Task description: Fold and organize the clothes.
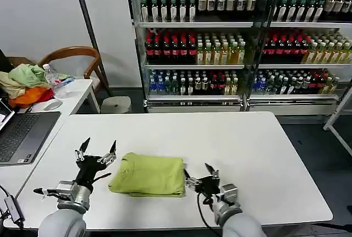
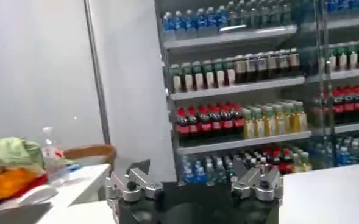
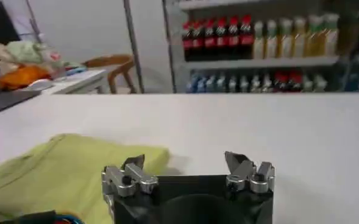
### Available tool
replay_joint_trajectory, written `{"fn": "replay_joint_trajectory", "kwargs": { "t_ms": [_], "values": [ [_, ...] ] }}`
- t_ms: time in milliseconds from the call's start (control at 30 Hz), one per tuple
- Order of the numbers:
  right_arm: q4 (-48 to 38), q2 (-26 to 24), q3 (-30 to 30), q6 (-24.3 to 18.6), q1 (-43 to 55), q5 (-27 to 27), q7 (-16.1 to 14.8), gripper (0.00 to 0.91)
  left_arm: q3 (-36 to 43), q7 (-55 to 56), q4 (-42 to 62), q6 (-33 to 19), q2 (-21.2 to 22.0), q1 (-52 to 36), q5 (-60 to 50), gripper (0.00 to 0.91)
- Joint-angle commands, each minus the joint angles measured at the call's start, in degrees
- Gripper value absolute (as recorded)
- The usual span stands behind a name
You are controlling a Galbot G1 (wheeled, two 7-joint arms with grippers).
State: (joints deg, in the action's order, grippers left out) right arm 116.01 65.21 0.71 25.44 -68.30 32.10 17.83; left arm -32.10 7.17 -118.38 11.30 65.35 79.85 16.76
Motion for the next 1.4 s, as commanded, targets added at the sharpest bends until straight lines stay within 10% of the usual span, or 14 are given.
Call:
{"fn": "replay_joint_trajectory", "kwargs": {
  "t_ms": [33, 267, 300, 367, 1400],
  "values": [
    [-8.30, 4.25, -6.67, 2.01, 6.55, 8.39, 1.37, 0.907, -3.71, -0.60, 0.96, -0.94, -0.74, 1.46, 0.89, 0.907],
    [-9.06, 5.00, -7.79, 2.85, 7.54, 12.47, 3.22, 0.907, -3.53, -0.57, 1.44, -0.75, -0.57, 1.63, 0.94, 0.907],
    [-9.32, 4.94, -7.63, 2.89, 7.60, 13.16, 3.33, 0.514, -3.47, -0.57, 1.53, -0.77, -0.49, 1.67, 0.92, 0.907],
    [-9.70, 4.97, -7.34, 2.73, 7.66, 13.76, 3.46, 0.000, -3.34, -0.55, 1.58, -0.78, -0.31, 1.72, 0.92, 0.907],
    [-8.26, 1.70, -0.83, 1.74, 11.66, 6.40, -0.34, 0.000, -2.57, 0.61, 2.30, 0.16, 1.46, 2.18, 1.12, 0.907]
  ]
}}
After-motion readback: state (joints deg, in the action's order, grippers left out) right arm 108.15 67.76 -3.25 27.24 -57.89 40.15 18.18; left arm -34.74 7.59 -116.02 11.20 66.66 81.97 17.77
